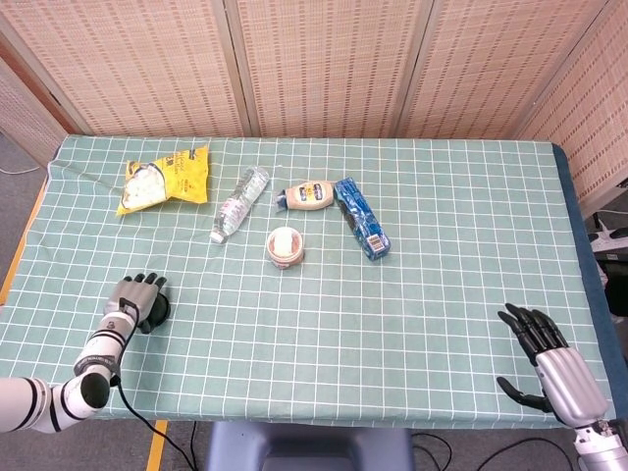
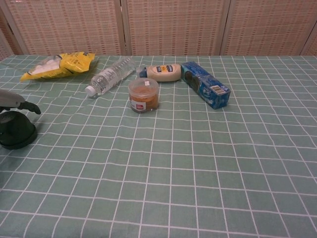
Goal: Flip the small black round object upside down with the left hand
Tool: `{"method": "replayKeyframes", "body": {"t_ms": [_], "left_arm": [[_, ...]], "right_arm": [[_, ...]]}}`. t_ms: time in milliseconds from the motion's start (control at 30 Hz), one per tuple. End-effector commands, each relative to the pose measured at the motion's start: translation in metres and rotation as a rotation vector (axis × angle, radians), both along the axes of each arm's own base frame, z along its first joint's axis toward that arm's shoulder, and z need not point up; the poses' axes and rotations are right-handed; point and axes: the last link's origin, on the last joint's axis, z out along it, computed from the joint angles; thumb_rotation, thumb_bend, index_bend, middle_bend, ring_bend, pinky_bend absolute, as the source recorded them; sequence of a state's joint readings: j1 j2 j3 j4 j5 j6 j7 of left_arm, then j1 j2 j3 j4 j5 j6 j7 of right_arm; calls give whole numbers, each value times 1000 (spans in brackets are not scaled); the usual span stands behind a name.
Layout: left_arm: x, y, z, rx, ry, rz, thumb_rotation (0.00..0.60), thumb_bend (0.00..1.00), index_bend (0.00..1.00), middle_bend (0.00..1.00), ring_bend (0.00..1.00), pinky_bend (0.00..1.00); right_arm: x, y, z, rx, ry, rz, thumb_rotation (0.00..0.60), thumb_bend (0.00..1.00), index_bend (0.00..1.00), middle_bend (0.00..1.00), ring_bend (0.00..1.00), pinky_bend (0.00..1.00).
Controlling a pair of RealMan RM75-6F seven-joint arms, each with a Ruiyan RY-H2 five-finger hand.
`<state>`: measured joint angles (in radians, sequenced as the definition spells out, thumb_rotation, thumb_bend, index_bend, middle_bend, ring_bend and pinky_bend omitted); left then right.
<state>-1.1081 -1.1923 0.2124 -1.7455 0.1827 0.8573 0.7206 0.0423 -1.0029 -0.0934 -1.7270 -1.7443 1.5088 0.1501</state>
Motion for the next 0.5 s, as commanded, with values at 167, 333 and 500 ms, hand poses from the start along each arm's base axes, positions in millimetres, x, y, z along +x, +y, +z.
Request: {"method": "replayKeyframes", "body": {"t_ms": [167, 333, 500], "left_arm": [[1, -2, 8, 26, -18, -6, 600, 372, 19, 0, 0, 115], [5, -5, 11, 35, -16, -37, 600, 371, 118, 16, 0, 108], [6, -4, 12, 59, 26, -75, 600, 359, 279, 239, 167, 201]], "right_arm": [[1, 1, 1, 12, -2, 1, 600, 191, 0, 0, 0, 0], [-1, 1, 4, 0, 4, -19, 600, 191, 0, 0, 0, 0], [0, 1, 6, -5, -5, -17, 600, 191, 0, 0, 0, 0]]}}
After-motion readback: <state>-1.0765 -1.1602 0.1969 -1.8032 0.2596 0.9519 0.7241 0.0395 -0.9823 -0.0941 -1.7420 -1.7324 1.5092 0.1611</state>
